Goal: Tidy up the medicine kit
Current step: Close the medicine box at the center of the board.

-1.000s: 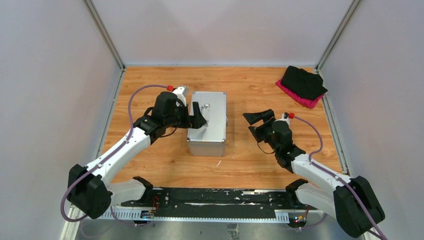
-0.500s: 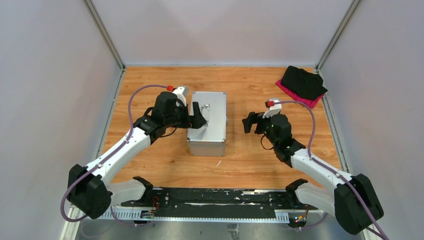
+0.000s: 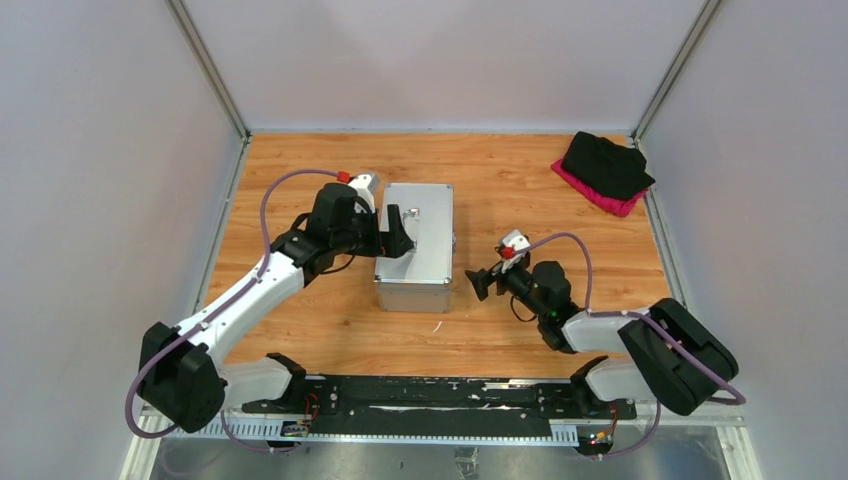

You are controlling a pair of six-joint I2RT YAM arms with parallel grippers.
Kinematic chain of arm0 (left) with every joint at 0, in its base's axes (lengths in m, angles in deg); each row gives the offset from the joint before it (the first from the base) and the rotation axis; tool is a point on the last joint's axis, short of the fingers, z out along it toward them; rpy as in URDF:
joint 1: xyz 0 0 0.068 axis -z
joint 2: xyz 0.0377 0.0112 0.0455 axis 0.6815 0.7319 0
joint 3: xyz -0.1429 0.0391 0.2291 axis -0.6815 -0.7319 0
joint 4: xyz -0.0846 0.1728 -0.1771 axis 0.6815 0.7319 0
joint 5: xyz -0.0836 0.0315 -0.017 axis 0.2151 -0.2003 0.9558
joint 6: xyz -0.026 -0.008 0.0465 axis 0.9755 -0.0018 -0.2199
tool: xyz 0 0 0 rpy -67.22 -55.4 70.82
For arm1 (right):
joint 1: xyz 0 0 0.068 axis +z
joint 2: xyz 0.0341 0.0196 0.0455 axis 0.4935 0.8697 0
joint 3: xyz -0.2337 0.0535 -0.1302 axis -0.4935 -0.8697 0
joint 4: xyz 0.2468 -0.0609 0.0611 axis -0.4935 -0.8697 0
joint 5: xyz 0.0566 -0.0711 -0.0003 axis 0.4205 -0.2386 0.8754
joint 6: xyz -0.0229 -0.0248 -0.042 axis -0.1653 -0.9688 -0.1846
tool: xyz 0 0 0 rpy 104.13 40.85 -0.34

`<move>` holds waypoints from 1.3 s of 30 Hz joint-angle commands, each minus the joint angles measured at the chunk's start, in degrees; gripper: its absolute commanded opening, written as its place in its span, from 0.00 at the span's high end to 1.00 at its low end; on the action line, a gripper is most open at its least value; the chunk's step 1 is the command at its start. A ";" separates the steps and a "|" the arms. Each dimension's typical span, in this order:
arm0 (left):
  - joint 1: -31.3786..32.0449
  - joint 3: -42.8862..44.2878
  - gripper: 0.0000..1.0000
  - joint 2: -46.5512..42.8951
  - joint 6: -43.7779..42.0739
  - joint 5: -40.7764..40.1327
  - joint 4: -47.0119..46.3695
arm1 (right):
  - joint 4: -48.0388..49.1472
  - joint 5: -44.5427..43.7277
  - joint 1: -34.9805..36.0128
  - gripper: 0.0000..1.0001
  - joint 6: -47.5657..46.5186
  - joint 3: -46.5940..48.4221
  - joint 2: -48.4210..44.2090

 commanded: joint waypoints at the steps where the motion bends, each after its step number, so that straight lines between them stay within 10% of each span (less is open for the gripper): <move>1: 0.19 0.76 0.01 1.32 -0.69 2.19 -1.03 | 11.04 -4.15 4.37 0.02 -6.22 0.51 3.97; 13: 0.18 0.92 0.01 2.20 -0.80 2.19 -1.05 | 28.42 -13.06 7.59 0.09 -6.85 4.41 19.67; 39: 0.19 0.36 0.23 1.34 -5.26 -3.87 4.98 | 28.57 -15.23 8.26 0.11 -6.11 9.15 25.01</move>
